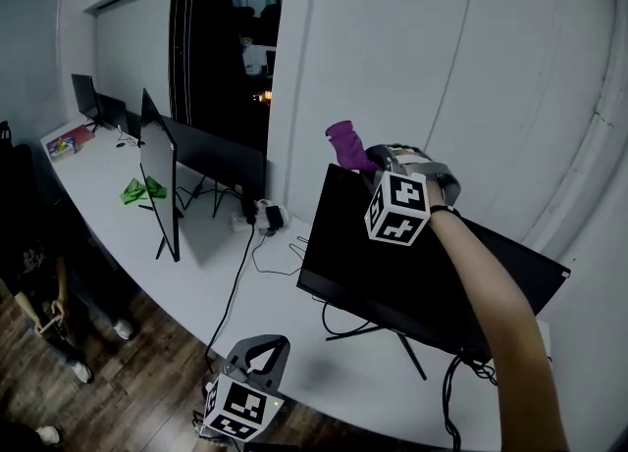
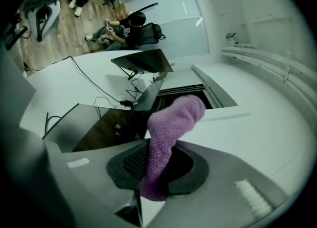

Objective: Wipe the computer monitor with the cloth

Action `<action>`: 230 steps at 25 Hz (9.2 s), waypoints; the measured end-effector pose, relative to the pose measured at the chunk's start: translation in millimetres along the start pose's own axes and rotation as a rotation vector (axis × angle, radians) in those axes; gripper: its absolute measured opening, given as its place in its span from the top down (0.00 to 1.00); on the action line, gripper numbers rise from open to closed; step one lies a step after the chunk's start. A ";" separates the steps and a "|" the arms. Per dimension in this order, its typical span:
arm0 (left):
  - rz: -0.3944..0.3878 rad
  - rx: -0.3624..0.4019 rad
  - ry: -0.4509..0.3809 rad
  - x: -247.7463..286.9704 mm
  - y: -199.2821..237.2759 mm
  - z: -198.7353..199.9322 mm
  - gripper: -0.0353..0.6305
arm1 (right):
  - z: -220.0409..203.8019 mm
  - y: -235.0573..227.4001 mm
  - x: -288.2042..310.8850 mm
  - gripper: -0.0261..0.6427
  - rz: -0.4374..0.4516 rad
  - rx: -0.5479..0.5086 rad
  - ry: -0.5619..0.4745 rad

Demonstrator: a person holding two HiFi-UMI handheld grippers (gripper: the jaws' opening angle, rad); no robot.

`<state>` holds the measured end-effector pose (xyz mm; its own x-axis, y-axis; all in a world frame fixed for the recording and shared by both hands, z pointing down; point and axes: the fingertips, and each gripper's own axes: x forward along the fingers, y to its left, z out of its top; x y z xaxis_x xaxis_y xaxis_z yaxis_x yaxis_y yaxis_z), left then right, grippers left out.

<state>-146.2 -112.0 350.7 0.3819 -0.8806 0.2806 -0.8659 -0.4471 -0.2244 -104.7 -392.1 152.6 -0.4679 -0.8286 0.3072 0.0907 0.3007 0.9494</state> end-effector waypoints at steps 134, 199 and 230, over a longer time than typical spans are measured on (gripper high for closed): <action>-0.207 0.062 -0.089 112.8 -231.2 89.1 0.94 | -420.5 255.5 -356.0 0.85 -0.147 0.706 0.473; -0.077 -0.017 -0.010 121.6 -123.1 29.2 0.94 | -302.1 493.3 -216.1 0.85 0.258 1.138 0.520; -0.038 -0.068 0.027 118.2 -5.9 -20.4 0.94 | -123.3 448.1 -72.0 0.85 0.419 1.003 0.265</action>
<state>-102.6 -210.2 404.3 0.4065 -0.8584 0.3130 -0.8715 -0.4671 -0.1492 78.1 -255.8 564.0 -0.3533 -0.6112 0.7082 -0.6086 0.7251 0.3222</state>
